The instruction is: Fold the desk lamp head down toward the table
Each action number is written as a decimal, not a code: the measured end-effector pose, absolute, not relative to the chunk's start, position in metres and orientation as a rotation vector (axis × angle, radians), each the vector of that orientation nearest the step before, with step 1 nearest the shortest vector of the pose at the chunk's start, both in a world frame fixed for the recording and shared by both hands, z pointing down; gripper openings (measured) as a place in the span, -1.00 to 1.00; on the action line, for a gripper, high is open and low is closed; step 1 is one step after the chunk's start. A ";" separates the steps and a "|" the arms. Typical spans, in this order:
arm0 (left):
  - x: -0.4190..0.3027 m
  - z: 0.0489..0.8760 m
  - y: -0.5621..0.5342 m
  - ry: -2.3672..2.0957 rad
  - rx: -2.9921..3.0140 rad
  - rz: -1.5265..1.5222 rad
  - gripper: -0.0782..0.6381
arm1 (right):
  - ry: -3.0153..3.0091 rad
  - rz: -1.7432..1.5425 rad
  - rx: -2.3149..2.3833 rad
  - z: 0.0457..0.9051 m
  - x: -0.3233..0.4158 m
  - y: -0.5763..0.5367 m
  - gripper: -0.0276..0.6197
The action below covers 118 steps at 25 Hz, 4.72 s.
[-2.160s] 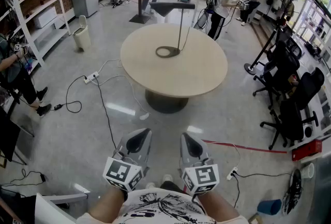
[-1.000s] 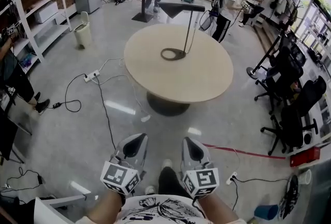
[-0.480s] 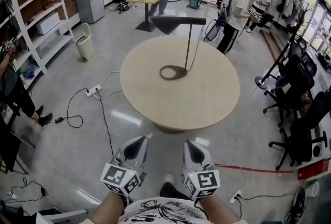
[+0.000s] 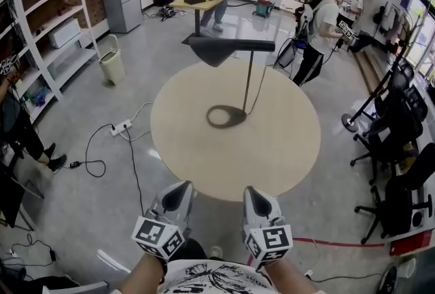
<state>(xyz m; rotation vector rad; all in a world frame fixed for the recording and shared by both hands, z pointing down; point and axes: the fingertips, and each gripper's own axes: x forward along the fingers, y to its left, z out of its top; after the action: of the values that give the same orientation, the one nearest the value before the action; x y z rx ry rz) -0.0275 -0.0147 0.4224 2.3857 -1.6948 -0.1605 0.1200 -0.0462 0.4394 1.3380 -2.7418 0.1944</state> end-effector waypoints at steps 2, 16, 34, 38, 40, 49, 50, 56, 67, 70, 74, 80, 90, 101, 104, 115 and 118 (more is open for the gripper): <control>-0.032 0.427 -0.029 -1.697 2.378 -0.148 -0.77 | -2.740 0.201 1.326 0.442 0.113 -0.061 -0.89; -0.102 0.419 -0.201 -1.514 2.490 -0.107 -0.77 | -2.622 0.239 1.506 0.446 0.047 -0.214 -0.89; -0.156 0.321 -0.332 -1.369 2.741 -0.241 -0.77 | -2.507 0.233 1.731 0.420 0.025 -0.323 -0.89; -0.160 0.290 -0.352 -1.410 2.813 -0.259 -0.77 | -2.512 0.204 1.717 0.408 0.026 -0.337 -0.89; -0.166 0.271 -0.366 -1.463 2.851 -0.279 -0.77 | -2.526 0.181 1.703 0.400 0.025 -0.344 -0.89; -0.167 0.263 -0.418 -1.498 2.875 -0.176 -0.77 | -2.525 0.172 1.667 0.398 0.030 -0.351 -0.89; -0.165 0.267 -0.420 -1.494 2.876 -0.159 -0.77 | -2.524 0.172 1.659 0.399 0.028 -0.351 -0.89; -0.168 0.281 -0.422 -1.517 2.823 -0.165 -0.77 | -2.514 0.174 1.644 0.407 0.028 -0.350 -0.89; -0.163 0.332 -0.421 -1.492 2.730 -0.109 -0.77 | -2.498 0.213 1.654 0.419 0.031 -0.349 -0.89; -0.163 0.340 -0.422 -1.500 2.702 -0.089 -0.77 | -2.493 0.227 1.653 0.421 0.031 -0.350 -0.89; -0.155 0.348 -0.424 -1.511 2.693 -0.049 -0.77 | -2.487 0.223 1.645 0.421 0.033 -0.351 -0.89; -0.140 0.381 -0.425 -1.461 2.671 0.014 -0.77 | -2.471 0.237 1.637 0.427 0.035 -0.356 -0.89; -0.127 0.405 -0.433 -1.408 2.661 0.062 -0.77 | -2.466 0.239 1.622 0.433 0.028 -0.358 -0.89; -0.100 0.435 -0.432 -1.349 2.640 0.102 -0.77 | -2.440 0.254 1.654 0.437 0.041 -0.360 -0.89; -0.097 0.442 -0.433 -1.338 2.636 0.110 -0.77 | -2.435 0.245 1.653 0.439 0.041 -0.359 -0.89; -0.095 0.442 -0.442 -1.364 2.593 0.016 -0.80 | -2.400 0.249 1.664 0.449 0.052 -0.358 -0.89; -0.092 0.441 -0.442 -1.357 2.602 0.027 -0.80 | -2.399 0.250 1.661 0.448 0.056 -0.358 -0.89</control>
<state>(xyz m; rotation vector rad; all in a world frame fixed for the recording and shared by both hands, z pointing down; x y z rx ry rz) -0.0922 -0.4421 0.4414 2.6016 -1.3568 0.0272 0.0564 -0.3585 0.4483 1.6607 -2.3995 0.2495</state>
